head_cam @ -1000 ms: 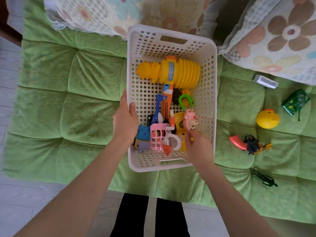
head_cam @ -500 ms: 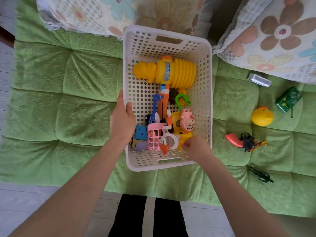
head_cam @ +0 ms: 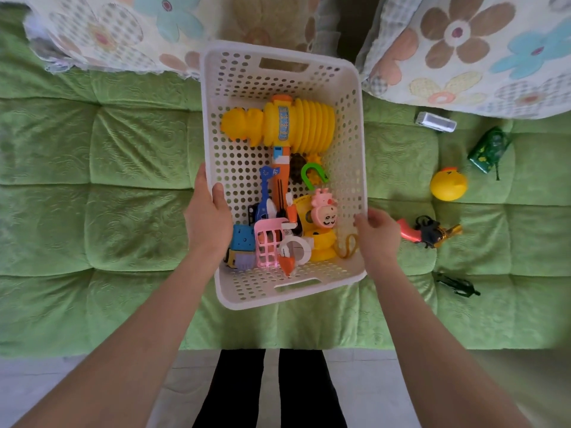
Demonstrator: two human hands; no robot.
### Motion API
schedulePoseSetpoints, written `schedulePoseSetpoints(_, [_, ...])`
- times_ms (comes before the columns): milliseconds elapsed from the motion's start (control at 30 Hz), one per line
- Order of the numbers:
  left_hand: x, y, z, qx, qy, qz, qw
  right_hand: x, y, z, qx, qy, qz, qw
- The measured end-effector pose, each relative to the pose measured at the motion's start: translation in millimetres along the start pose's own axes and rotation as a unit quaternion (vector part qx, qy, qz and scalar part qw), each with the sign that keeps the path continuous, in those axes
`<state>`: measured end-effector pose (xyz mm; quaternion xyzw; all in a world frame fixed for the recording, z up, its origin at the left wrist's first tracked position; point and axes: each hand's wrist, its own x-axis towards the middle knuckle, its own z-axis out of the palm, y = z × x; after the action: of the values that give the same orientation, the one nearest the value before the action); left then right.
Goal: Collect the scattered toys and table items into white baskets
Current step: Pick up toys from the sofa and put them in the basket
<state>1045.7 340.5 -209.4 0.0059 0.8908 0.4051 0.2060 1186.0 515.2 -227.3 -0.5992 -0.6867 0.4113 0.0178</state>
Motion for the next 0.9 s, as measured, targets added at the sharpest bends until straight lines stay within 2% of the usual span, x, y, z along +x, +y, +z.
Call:
schedulePoseSetpoints(100, [-15.0, 19.0, 13.6, 0.022, -0.018, 0.017, 0.999, -3.6, 15.9, -27.5, 0.025, 0.031, 0.022, 0.999])
schedulePoseSetpoints(233, [-25.4, 36.9, 40.2, 0.046, -0.051, 0.027, 0.997, -1.0, 39.4, -60.2, 0.075, 0.022, 0.044, 0.996])
schedulePoseSetpoints(333, [-31.1, 38.3, 60.1, 0.065, -0.053, 0.014, 0.996, 8.2, 61.8, -74.2, 0.110, -0.010, 0.060, 0.992])
schedulePoseSetpoints(400, [-36.8, 34.3, 72.2, 0.067, -0.045, -0.001, 0.997, 21.9, 81.7, -79.9, 0.143, -0.050, 0.115, 0.982])
schedulePoseSetpoints(467, [-42.0, 31.1, 77.3, 0.067, -0.035, -0.004, 0.997, 37.1, 99.3, -82.7, 0.228, -0.063, 0.208, 0.949])
schedulePoseSetpoints(567, [-47.2, 33.9, 81.8, 0.077, -0.016, -0.005, 0.997, 67.8, 117.6, -83.4, 0.377, -0.046, 0.360, 0.852])
schedulePoseSetpoints(667, [-48.4, 37.3, 85.5, 0.093, 0.000, 0.002, 0.996, 95.5, 116.8, -81.4, 0.428, -0.108, 0.420, 0.793])
schedulePoseSetpoints(767, [-49.4, 37.3, 85.2, 0.093, -0.001, 0.009, 0.996, 111.3, 109.5, -72.8, 0.468, -0.161, 0.432, 0.754])
schedulePoseSetpoints(900, [-49.5, 34.4, 86.5, 0.095, 0.011, 0.016, 0.995, 127.9, 110.7, -59.0, 0.453, -0.142, 0.459, 0.751])
